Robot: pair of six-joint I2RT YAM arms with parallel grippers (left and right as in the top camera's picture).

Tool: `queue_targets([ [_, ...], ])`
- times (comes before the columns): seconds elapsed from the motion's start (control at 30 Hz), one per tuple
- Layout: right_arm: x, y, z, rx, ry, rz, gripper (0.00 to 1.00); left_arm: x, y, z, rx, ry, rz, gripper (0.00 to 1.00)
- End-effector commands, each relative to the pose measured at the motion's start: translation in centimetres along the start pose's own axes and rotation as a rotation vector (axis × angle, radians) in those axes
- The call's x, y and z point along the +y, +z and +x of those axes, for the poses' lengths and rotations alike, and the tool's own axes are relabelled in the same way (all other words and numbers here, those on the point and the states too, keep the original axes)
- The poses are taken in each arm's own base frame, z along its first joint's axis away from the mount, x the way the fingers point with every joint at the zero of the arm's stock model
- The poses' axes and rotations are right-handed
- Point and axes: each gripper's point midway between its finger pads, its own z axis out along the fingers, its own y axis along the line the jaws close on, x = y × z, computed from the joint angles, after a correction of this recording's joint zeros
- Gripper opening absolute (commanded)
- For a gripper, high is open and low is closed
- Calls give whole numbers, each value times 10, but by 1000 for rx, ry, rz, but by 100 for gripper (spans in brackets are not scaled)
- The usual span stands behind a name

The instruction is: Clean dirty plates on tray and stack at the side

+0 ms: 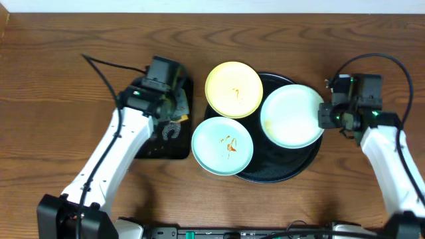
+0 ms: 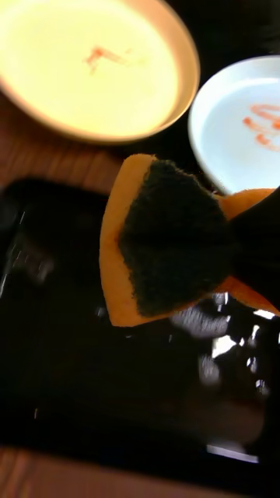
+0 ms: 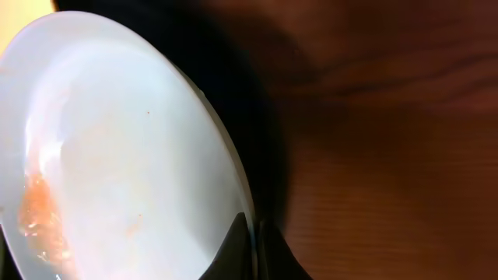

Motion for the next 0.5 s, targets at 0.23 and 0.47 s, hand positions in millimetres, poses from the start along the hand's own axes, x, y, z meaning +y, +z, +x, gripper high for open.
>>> queue_targets([
  [0.23, 1, -44, -22, -101, -175, 324, 1, 45, -3, -16, -18, -109, -64, 8],
  [0.47, 37, -68, -33, -181, -371, 554, 1, 49, -3, -15, -11, -117, -72, 8],
])
